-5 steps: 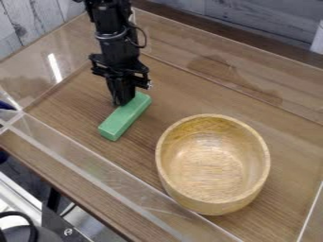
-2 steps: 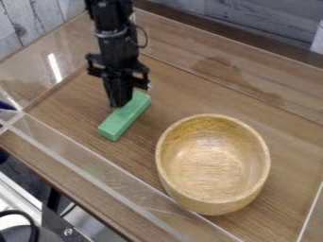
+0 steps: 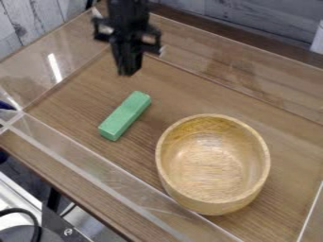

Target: Put the green block in the brown bowl

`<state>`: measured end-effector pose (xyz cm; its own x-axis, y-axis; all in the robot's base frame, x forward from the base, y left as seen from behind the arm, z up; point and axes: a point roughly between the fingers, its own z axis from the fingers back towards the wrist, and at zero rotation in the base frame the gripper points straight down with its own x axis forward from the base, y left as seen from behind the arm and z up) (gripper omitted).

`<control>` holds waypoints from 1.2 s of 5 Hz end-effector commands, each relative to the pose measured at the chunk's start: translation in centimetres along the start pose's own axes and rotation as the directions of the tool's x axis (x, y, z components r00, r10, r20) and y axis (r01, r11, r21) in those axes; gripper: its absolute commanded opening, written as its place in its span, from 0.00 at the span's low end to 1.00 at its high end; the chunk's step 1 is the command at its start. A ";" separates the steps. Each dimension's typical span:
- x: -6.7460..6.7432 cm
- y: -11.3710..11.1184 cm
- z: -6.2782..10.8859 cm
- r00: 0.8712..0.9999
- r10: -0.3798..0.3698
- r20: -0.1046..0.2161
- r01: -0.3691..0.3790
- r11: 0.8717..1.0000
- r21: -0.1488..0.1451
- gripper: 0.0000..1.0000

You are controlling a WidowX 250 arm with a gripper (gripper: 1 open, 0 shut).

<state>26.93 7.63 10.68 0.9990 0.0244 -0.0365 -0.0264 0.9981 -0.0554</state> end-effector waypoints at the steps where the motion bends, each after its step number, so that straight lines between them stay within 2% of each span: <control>1: 0.3 1.0 0.1 0.998 -0.005 0.063 0.003 1.000 0.030 1.00; 2: 0.1 2.0 -1.6 0.999 -0.006 0.047 0.004 0.999 0.039 1.00; 6: -0.7 4.2 -5.9 1.000 0.002 0.008 -0.002 0.997 0.075 1.00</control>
<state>25.37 10.98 3.51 0.9974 0.0246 -0.0675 -0.0246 0.9997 0.0008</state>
